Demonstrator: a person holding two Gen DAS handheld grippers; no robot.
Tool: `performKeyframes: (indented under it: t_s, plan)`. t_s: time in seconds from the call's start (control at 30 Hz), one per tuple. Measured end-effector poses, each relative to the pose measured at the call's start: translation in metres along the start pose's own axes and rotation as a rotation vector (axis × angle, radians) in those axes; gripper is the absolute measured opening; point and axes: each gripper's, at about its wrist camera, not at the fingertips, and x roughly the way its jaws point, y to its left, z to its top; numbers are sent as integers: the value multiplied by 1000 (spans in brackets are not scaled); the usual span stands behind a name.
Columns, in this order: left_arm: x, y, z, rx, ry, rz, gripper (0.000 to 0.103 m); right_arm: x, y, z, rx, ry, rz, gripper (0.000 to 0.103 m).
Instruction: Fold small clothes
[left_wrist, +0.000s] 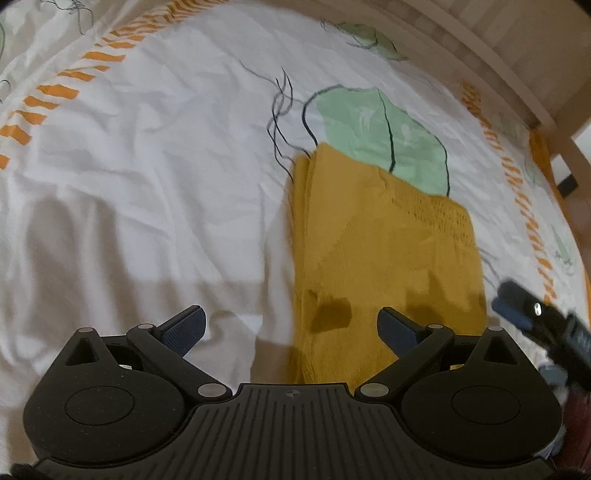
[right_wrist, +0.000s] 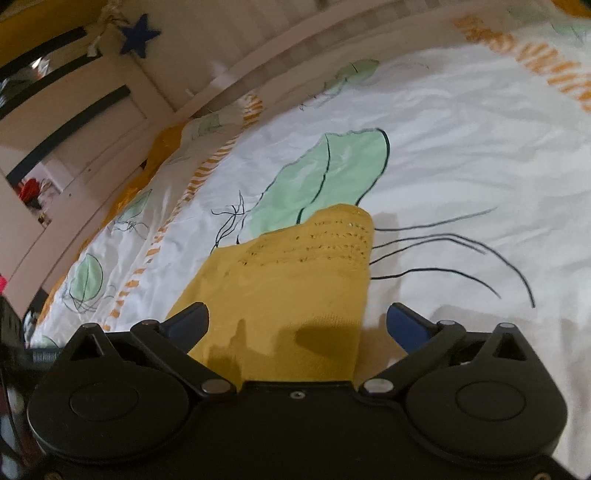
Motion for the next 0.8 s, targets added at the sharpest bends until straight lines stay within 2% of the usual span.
performKeyframes:
  t_s: [0.13, 0.27, 0.53, 0.63, 0.8]
  plan:
    - [14, -6, -8, 4, 61, -48, 100, 16, -10, 2, 54, 44, 34, 103]
    - [29, -12, -15, -9, 106, -107, 100, 32, -15, 3, 54, 91, 51, 103]
    - [44, -38, -17, 87, 63, -116, 100, 47, -22, 12, 70, 104, 128, 103]
    - [44, -40, -18, 90, 54, -157, 100, 53, -27, 16, 90, 103, 160, 103]
    - [43, -37, -21, 30, 62, -244, 100, 59, -29, 21, 98, 111, 192, 103]
